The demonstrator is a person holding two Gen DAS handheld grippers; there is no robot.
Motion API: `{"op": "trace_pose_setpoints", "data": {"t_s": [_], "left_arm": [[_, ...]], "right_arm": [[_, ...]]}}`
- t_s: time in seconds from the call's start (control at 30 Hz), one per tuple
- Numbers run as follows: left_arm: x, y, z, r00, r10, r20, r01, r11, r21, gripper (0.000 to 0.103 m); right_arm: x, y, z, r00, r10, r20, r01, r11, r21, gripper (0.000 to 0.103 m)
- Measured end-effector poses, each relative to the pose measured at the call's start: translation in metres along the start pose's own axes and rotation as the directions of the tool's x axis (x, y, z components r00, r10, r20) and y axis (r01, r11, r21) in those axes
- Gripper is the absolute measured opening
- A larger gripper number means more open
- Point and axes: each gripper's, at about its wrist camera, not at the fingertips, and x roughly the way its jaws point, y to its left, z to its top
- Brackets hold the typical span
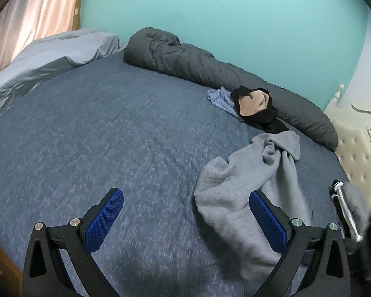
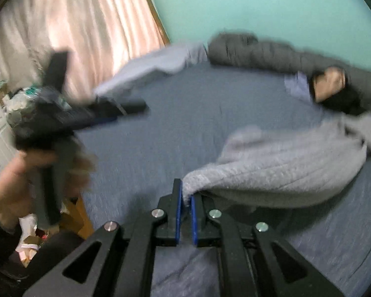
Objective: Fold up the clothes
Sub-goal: 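Pull the grey sweatshirt across the bed with the right gripper, then grasp the sweatshirt hem with the left gripper while the right gripper releases it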
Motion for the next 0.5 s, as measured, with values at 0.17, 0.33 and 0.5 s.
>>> {"op": "trace_pose_setpoints", "data": {"t_s": [0.17, 0.33, 0.5], "left_arm": [[-0.001, 0.004, -0.020, 1.000, 0.008, -0.015, -0.008, 1.000, 0.002, 0.103], [0.018, 0.011, -0.040, 0.999, -0.012, -0.045, 0.012, 1.000, -0.013, 0.103], [0.054, 0.019, -0.058, 0.992, -0.045, -0.120, 0.040, 0.998, -0.048, 0.103]], "right_arm": [[0.022, -0.022, -0.029, 0.992, -0.080, -0.098, 0.088, 0.993, 0.080, 0.011], [-0.008, -0.058, -0.048, 0.990, -0.140, -0.016, 0.140, 0.969, 0.205, 0.022], [-0.028, -0.103, -0.071, 0.980, -0.193, 0.047, 0.161, 0.910, 0.381, 0.041]]}}
